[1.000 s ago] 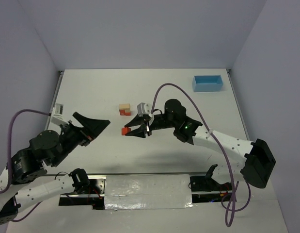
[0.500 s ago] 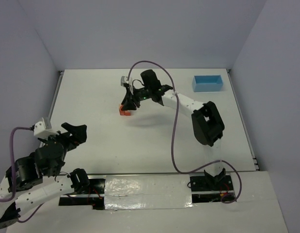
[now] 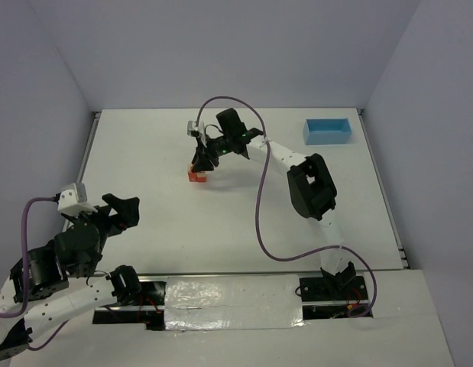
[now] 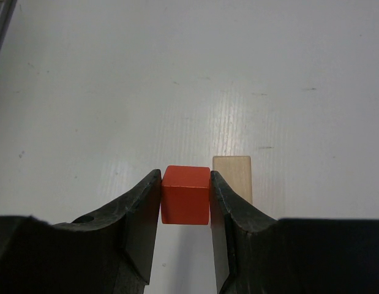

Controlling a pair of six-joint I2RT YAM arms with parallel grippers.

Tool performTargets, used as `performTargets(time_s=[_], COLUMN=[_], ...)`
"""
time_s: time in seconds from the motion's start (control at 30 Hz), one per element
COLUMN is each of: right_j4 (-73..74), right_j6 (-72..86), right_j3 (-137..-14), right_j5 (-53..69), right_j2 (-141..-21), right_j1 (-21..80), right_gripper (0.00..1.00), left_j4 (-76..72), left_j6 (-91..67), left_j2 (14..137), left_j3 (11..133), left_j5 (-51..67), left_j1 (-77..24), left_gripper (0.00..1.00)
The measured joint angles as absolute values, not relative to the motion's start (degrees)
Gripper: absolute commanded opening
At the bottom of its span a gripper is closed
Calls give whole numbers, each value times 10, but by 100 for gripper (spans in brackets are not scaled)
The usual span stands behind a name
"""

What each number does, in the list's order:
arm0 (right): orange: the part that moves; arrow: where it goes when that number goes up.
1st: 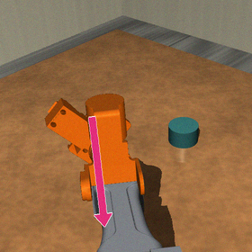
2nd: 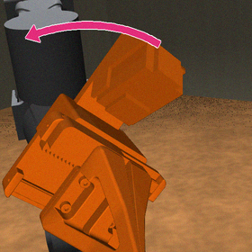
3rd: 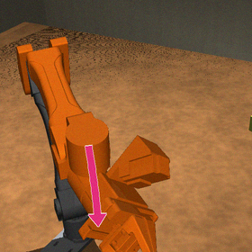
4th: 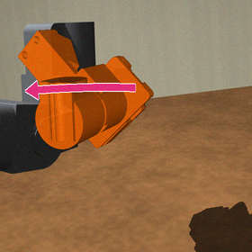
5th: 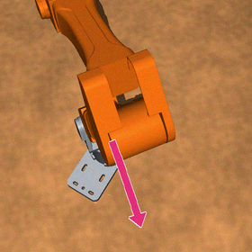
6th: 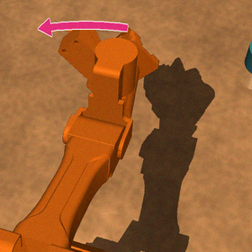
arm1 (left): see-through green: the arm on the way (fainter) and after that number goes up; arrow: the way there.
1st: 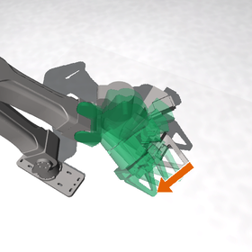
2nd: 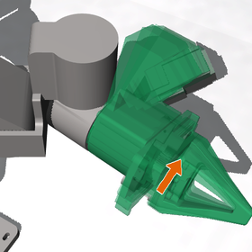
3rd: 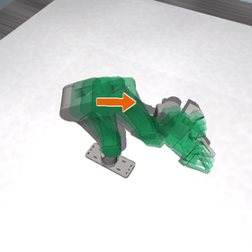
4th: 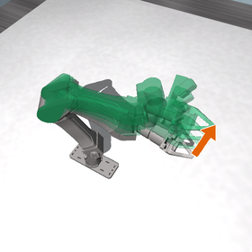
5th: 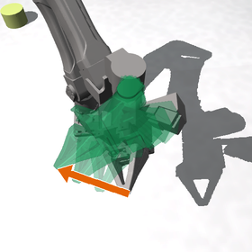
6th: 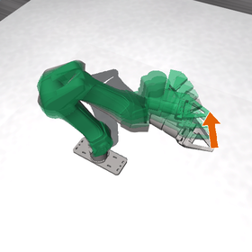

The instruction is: Build the wood block tower

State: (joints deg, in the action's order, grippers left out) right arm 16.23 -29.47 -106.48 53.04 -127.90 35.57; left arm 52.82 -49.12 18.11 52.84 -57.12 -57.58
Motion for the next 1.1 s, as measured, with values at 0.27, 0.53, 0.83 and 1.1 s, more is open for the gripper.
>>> performTargets(time_s=[0.27,0.53,0.83,1.1], right_j4=[187,204,204,207], right_j6=[-318,-323,-322,-320], right_j3=[-1083,-1125,-1128,-1134], right_j5=[516,509,503,498], right_j2=[-1300,-1324,-1324,-1327], right_j1=[349,347,346,346], right_gripper=[4,8,15,21], left_j4=[518,509,497,492], left_j6=[-469,-462,-449,-446], left_j2=[184,185,185,185], left_j3=[528,527,522,521], left_j5=[-555,-543,-533,-524], left_j1=[-576,-576,-576,-576], left_gripper=[100,99,100,99])
